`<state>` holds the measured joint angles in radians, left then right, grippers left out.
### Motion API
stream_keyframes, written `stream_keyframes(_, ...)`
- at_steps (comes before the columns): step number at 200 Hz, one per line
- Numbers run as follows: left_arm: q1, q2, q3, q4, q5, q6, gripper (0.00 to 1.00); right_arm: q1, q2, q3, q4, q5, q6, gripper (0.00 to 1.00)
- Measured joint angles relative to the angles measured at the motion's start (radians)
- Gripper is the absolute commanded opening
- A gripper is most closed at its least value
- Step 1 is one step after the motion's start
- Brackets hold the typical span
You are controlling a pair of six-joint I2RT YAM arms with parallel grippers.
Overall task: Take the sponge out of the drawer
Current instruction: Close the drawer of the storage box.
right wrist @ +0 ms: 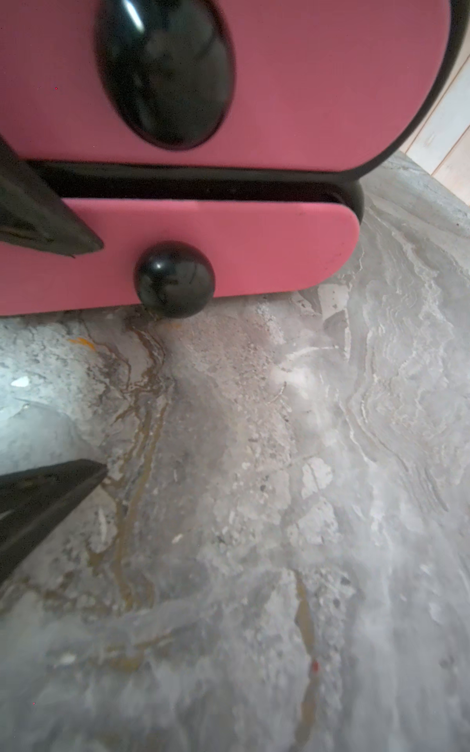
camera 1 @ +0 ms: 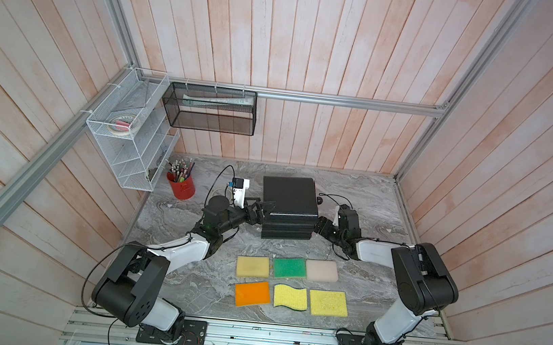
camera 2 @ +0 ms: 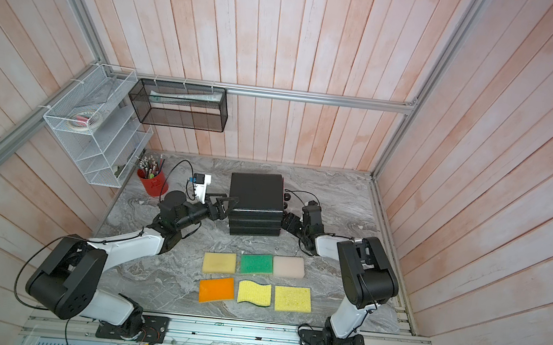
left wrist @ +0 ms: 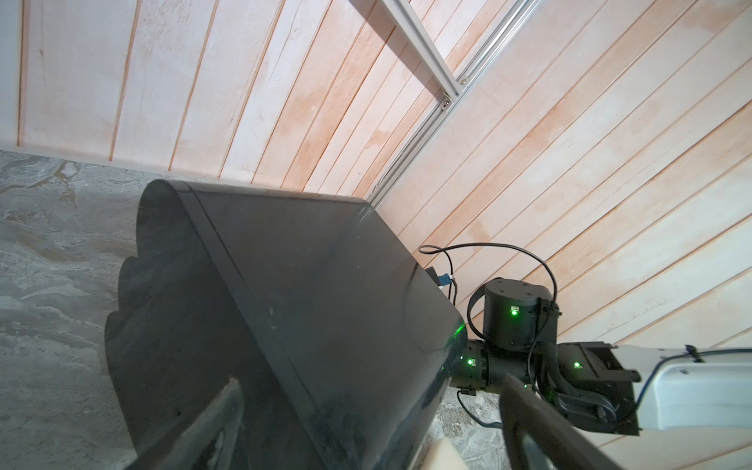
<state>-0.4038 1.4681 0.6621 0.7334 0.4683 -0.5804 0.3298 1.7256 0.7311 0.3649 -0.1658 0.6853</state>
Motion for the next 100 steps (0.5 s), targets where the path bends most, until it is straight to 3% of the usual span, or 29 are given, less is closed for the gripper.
stream_keyframes(100, 0.0, -0.002, -0.014, 0.074, 0.027, -0.013, 1.0, 0.001, -0.032, -0.079, 0.124, -0.072, 0.055, 0.81)
